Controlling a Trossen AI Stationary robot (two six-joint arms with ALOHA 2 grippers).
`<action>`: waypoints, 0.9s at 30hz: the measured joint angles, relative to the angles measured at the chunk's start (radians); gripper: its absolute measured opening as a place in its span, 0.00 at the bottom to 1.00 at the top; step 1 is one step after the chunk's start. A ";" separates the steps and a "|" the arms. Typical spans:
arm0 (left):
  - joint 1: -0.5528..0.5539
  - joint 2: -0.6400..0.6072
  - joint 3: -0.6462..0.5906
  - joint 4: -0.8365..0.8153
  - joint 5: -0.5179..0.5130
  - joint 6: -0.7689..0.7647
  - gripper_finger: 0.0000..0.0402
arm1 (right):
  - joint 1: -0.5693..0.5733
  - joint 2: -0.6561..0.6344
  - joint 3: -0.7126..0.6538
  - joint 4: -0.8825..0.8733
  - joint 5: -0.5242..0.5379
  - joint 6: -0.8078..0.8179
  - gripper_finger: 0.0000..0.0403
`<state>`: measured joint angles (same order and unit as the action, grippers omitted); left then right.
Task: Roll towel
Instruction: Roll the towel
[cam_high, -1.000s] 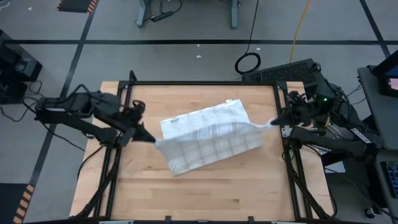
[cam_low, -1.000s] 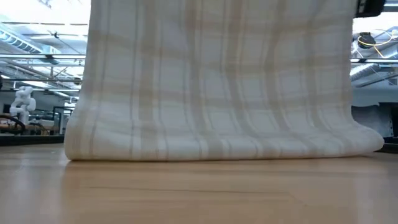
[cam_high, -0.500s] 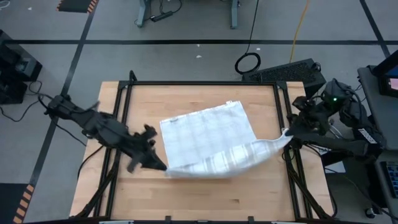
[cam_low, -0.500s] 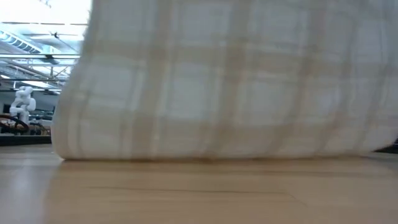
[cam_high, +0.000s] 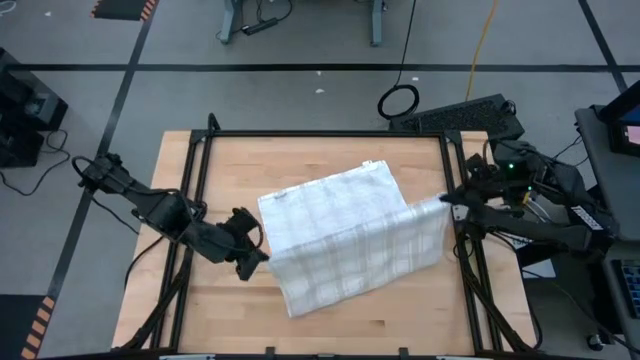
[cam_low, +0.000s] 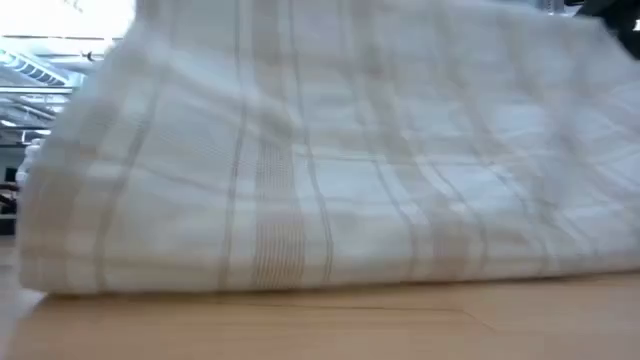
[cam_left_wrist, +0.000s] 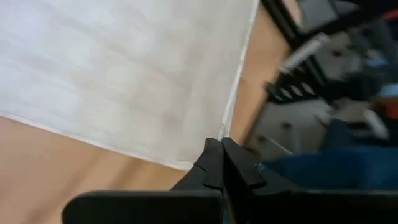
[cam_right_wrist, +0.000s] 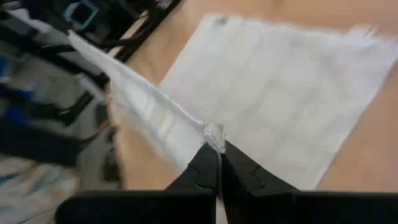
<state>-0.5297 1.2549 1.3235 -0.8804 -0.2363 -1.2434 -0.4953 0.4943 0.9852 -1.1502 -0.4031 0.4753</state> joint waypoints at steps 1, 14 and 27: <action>0.001 0.000 0.000 -0.024 -0.029 0.005 0.00 | 0.000 0.003 -0.014 0.027 0.026 -0.016 0.00; 0.074 0.094 -0.001 -0.352 -0.159 0.028 0.00 | -0.001 0.190 -0.184 0.349 0.227 -0.164 0.00; 0.210 0.237 -0.003 -0.395 -0.212 0.180 0.00 | -0.066 0.482 -0.224 0.552 0.361 -0.312 0.00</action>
<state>-0.3200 1.4917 1.3204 -1.2754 -0.4484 -1.0632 -0.5615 0.9759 0.7612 -0.5985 -0.0423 0.1634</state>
